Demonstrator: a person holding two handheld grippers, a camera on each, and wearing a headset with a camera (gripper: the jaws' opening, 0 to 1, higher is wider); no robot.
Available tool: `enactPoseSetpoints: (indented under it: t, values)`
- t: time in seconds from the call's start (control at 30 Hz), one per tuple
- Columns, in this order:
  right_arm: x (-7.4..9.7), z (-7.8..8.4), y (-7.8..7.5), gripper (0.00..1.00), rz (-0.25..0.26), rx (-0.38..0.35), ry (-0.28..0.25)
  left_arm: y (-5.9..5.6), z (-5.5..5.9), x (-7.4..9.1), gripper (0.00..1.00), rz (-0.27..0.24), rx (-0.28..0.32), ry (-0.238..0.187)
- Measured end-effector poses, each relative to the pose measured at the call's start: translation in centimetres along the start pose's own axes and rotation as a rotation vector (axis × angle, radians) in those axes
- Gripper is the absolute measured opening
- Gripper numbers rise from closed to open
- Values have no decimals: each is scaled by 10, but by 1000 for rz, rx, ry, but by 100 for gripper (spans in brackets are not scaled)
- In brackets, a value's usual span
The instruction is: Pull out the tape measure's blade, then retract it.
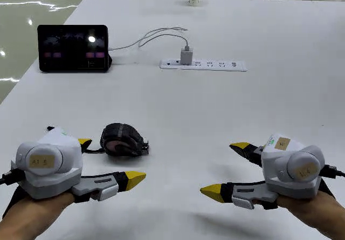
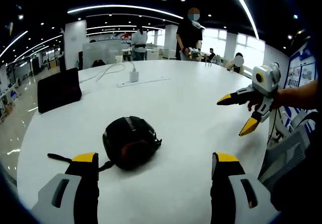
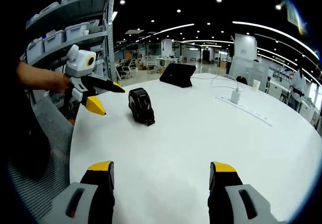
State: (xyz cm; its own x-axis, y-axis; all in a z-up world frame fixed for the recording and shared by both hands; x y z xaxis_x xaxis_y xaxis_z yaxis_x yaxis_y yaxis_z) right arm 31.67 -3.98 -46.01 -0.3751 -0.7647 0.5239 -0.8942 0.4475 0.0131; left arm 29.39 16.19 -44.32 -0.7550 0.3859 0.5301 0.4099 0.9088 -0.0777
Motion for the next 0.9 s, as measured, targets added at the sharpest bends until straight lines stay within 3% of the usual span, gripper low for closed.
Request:
enactPoseSetpoints:
  t: [0.4,0.9]
  values:
    - [12,5,6,89,42,-15,-30,-11,3,12,99,48,-25,-42]
    - [24,5,16,98,46,-61,-84,-21,10,24,99,77,-62,-58]
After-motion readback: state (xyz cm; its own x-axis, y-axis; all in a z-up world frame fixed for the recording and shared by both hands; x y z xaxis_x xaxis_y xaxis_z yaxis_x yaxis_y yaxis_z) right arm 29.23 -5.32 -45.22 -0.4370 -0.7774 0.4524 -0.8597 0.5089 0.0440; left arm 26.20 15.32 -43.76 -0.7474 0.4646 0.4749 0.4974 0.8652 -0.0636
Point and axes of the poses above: the centre of the closed fingertips' face, and the gripper's own axes: x roughly backward along the fingers, y roughly to its left, z roughly out of its underside, the point moved 1 cm from there along x, roughly backward along the fingers, and after that the axes turned 2 degrees about z, right-handed, at the moved point
